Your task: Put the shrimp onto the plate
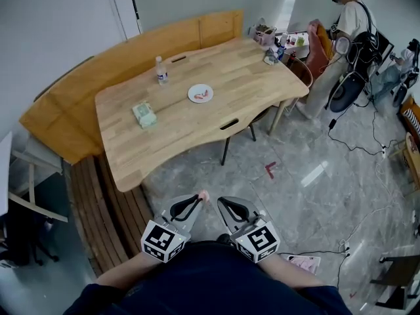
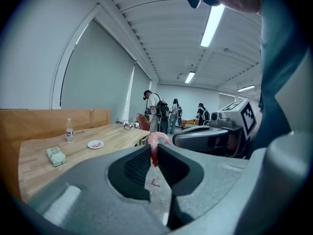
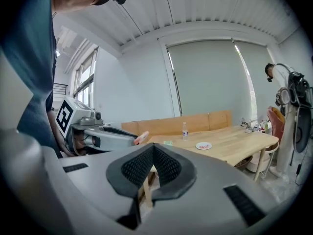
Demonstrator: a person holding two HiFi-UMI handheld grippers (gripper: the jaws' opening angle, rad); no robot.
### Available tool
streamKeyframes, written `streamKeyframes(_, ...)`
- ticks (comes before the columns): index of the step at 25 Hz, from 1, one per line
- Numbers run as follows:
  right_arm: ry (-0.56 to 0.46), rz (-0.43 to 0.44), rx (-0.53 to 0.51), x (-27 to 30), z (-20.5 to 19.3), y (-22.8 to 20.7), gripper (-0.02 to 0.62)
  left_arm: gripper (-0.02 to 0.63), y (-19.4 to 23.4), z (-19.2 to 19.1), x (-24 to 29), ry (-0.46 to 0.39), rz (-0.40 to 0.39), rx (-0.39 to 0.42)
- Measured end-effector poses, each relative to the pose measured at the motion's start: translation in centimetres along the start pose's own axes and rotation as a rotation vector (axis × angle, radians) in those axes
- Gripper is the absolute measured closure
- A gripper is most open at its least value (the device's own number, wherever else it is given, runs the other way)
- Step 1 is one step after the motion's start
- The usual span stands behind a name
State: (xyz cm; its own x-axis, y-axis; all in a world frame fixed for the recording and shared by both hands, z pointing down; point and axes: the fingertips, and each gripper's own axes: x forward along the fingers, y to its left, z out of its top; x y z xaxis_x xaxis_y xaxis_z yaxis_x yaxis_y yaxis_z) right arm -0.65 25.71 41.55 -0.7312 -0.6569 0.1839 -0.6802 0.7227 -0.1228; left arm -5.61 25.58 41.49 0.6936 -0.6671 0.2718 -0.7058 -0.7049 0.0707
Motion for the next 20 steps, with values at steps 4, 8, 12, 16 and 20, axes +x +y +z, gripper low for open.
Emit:
streamKeyframes(4,-0.003,-0.004,-0.02,-1.2,0.3,-1.1,0.586,0.558,-0.6,0.3,0.5,0.005,0.016,0.004)
streamKeyframes(8,0.008,0.007,-0.004,-1.9,-0.3,-2.6,0.586,0.558,-0.8,0.8,1.2,-0.005,0.055,-0.001)
streamKeyframes(12,0.018,0.037,-0.002,-2.0,-0.9,-3.2,0.586,0.558,-0.5,1.0,1.6,-0.018,0.099,-0.01)
streamKeyframes(16,0.029,0.062,-0.007,-1.8,-1.4,-3.5,0.586,0.558,-0.2,0.9,2.1,-0.019,0.121,-0.019)
streamKeyframes(20,0.032,0.058,-0.009,0.1,-1.2,-4.6,0.586,0.558,1.5,1.0,3.1,-0.024,0.115,-0.012)
